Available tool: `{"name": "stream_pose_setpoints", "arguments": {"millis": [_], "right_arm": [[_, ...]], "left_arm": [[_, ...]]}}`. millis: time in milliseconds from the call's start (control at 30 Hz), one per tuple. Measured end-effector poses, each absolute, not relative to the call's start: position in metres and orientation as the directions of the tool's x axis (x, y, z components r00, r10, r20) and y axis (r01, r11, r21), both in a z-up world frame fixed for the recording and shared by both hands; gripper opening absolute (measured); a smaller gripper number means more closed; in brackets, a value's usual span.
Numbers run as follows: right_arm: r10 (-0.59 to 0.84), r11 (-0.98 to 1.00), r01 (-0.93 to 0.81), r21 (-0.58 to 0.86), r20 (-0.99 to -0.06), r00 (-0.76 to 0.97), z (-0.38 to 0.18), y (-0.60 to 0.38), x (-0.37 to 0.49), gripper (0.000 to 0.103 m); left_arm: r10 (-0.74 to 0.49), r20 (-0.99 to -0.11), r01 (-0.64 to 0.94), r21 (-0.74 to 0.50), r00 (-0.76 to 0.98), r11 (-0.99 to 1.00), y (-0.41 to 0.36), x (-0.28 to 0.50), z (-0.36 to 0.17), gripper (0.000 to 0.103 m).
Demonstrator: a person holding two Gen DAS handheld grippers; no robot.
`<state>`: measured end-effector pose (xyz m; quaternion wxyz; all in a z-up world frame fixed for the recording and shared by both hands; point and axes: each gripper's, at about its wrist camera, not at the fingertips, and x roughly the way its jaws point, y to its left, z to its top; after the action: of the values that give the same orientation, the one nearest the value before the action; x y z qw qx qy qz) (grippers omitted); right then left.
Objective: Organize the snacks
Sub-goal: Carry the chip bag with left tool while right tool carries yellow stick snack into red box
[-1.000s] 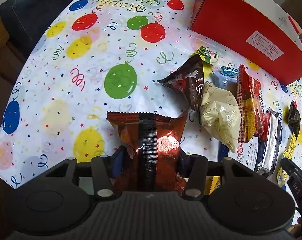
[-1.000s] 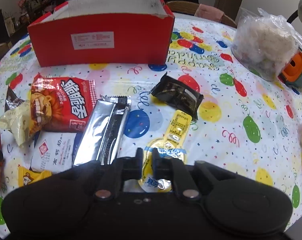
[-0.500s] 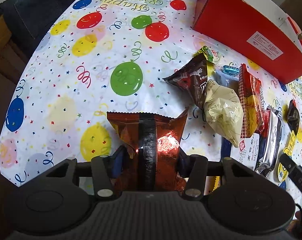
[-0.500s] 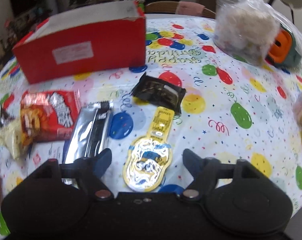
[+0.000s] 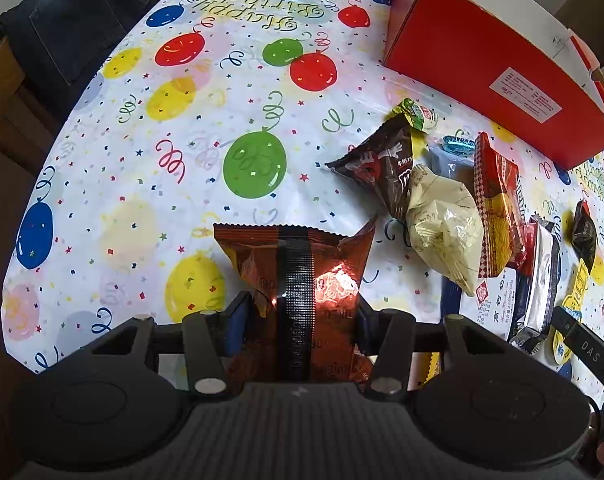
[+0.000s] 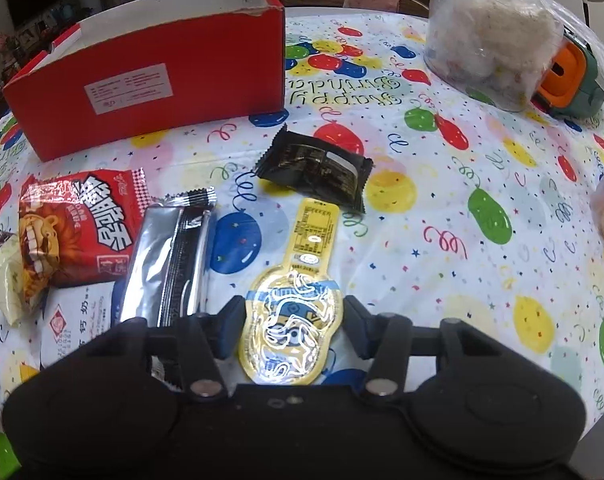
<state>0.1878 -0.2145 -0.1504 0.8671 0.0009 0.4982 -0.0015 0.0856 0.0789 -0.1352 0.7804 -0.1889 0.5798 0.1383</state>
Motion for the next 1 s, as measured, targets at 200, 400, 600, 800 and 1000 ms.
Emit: {"name": "stream_pose_setpoints", "arguments": {"millis": [200,400,600,800,1000], "right_arm": [[0.020,0.999,-0.032,0.003,-0.833,0.553,-0.127,-0.215,0.178,0.051],[0.115,0.991,-0.129,0.045,-0.785,0.609,-0.078,-0.210,0.183,0.051],[0.215,0.966,-0.253,0.057,-0.725,0.655,-0.031,-0.198,0.211,0.051],[0.259,0.955,-0.285,0.080,-0.690,0.676,-0.007,-0.197,0.263,0.051],[0.284,0.942,-0.331,0.062,-0.675,0.681,0.002,-0.193,0.311,0.051]], "left_arm": [[0.020,-0.941,-0.408,-0.127,0.337,0.904,0.077,0.085,-0.117,0.050],[0.030,-0.908,-0.362,-0.135,0.417,0.923,0.073,0.093,-0.083,0.050],[0.022,-0.879,-0.315,-0.147,0.476,0.938,0.068,0.124,-0.044,0.050],[0.014,-0.850,-0.256,-0.143,0.527,0.956,0.059,0.170,-0.009,0.050],[0.001,-0.824,-0.245,-0.167,0.566,0.955,0.054,0.228,0.013,0.051]]}}
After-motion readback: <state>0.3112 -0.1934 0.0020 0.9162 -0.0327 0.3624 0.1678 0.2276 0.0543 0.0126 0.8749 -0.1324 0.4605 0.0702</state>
